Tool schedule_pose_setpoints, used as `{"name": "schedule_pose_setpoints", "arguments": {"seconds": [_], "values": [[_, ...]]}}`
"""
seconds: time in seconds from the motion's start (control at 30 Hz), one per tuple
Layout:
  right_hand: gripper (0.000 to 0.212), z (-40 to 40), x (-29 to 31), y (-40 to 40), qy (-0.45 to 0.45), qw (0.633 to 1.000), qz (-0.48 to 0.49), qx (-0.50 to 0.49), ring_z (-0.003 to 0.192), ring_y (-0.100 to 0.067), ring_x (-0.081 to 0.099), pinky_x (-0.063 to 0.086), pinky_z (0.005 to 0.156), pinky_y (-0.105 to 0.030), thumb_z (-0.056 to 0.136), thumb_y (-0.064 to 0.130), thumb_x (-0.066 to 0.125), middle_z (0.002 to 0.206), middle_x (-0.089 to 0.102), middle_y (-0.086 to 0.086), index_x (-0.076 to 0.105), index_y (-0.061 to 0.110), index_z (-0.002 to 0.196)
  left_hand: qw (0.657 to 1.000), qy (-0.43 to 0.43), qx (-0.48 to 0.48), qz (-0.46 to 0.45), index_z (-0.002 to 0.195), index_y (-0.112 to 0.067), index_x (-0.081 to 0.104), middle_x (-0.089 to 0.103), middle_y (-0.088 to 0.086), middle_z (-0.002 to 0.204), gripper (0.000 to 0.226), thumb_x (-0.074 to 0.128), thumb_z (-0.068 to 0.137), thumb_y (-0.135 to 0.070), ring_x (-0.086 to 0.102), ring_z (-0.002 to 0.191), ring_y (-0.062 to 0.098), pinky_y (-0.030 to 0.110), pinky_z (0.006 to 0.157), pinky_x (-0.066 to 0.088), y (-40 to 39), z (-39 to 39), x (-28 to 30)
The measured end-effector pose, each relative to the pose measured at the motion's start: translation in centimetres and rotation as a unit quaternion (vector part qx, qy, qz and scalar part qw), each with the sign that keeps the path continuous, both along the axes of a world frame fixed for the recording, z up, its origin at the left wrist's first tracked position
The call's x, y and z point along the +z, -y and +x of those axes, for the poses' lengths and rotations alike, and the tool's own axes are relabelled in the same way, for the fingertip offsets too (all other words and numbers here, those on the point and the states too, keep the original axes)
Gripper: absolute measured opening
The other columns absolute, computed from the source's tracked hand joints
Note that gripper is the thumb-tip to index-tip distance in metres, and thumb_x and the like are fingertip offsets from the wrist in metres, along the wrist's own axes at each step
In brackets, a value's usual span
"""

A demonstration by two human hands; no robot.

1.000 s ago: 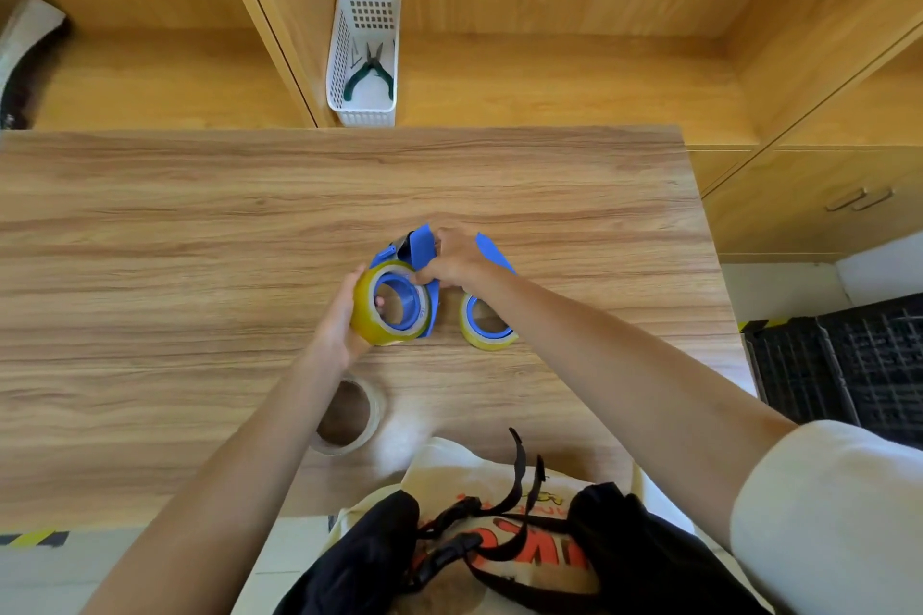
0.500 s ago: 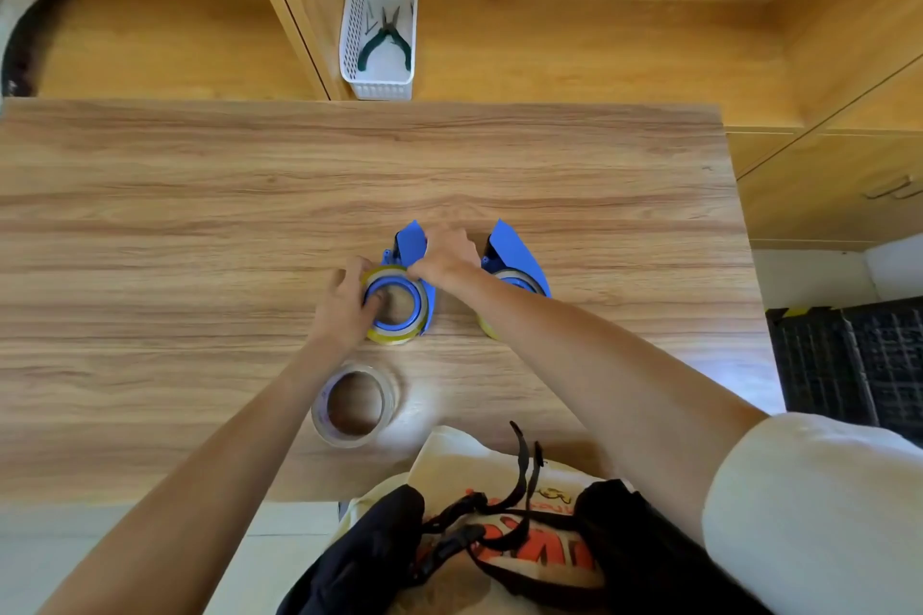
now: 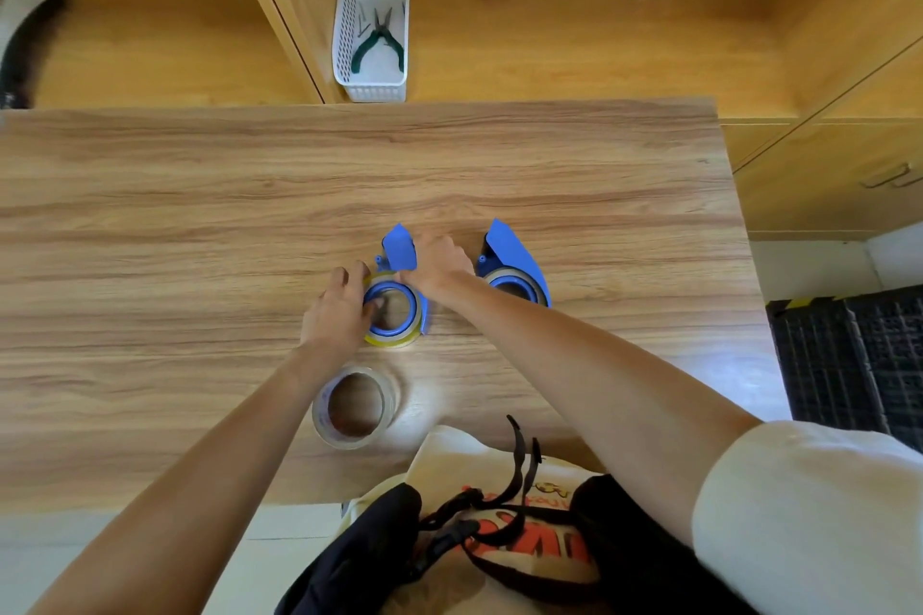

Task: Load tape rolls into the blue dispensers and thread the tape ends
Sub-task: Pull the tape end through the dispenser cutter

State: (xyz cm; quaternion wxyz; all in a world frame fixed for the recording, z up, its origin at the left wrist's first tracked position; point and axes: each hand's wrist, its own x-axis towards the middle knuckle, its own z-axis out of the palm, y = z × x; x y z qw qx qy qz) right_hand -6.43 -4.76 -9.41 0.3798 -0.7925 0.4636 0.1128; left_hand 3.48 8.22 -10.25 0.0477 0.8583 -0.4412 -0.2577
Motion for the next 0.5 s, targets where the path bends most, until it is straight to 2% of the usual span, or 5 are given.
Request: {"name": "schedule_pose_setpoints", "arguments": {"seconds": [0.2, 0.27, 0.33, 0.43, 0.5], "values": [[0.064, -1.0, 0.7, 0.9, -0.008, 0.997, 0.036, 0.067, 0.119, -0.031, 0.057, 0.048, 0.088, -0.035, 0.093, 0.037, 0.061, 0.133, 0.057, -0.012, 0.036, 0.014, 0.147, 0.999, 0.031, -0.009, -0.006, 0.138, -0.021, 0.033, 0.046, 0.007, 0.131, 0.050, 0.057, 0.094, -0.028, 0.059, 0.109, 0.035, 0.043, 0.067, 0.041, 0.1, -0.7, 1.4], [0.061, -1.6, 1.4, 1.3, 0.009, 0.995, 0.053, 0.086, 0.119, -0.028, 0.057, 0.048, 0.095, -0.038, 0.096, 0.031, 0.059, 0.130, 0.060, -0.009, 0.036, 0.014, 0.149, 0.998, 0.050, -0.017, -0.033, 0.141, -0.021, 0.034, 0.045, 0.009, 0.130, 0.054, 0.058, 0.092, -0.024, 0.056, 0.111, 0.034, 0.046, 0.072, 0.045, 0.1, -1.1, 1.9], [0.047, -2.6, 2.0, 2.0, 0.021, 0.994, 0.049, 0.094, 0.112, -0.024, 0.058, 0.047, 0.094, -0.036, 0.097, 0.023, 0.056, 0.119, 0.063, -0.006, 0.047, 0.014, 0.142, 0.994, 0.070, -0.031, -0.072, 0.139, -0.018, 0.038, 0.047, 0.010, 0.125, 0.054, 0.058, 0.089, -0.020, 0.055, 0.110, 0.035, 0.049, 0.079, 0.048, 0.3, -1.6, 2.3], [0.041, -4.3, 2.0, 3.2, 0.024, 0.995, -0.030, 0.093, 0.123, -0.028, 0.055, 0.047, 0.099, -0.038, 0.096, 0.016, 0.052, 0.129, 0.062, -0.011, 0.054, 0.021, 0.137, 0.989, 0.064, -0.070, -0.117, 0.138, -0.020, 0.040, 0.047, 0.008, 0.126, 0.053, 0.056, 0.088, -0.015, 0.051, 0.112, 0.034, 0.048, 0.088, 0.046, 0.7, -2.5, 2.8], [0.054, -6.1, 1.8, 3.6, 0.004, 0.989, -0.098, 0.108, 0.139, -0.031, 0.036, 0.040, 0.108, -0.042, 0.094, 0.017, 0.055, 0.148, 0.045, -0.008, 0.043, 0.028, 0.145, 0.985, 0.057, -0.100, -0.131, 0.140, -0.022, 0.041, 0.047, 0.007, 0.131, 0.054, 0.054, 0.089, -0.013, 0.051, 0.112, 0.034, 0.047, 0.091, 0.043, 1.1, -3.4, 3.1]]}}
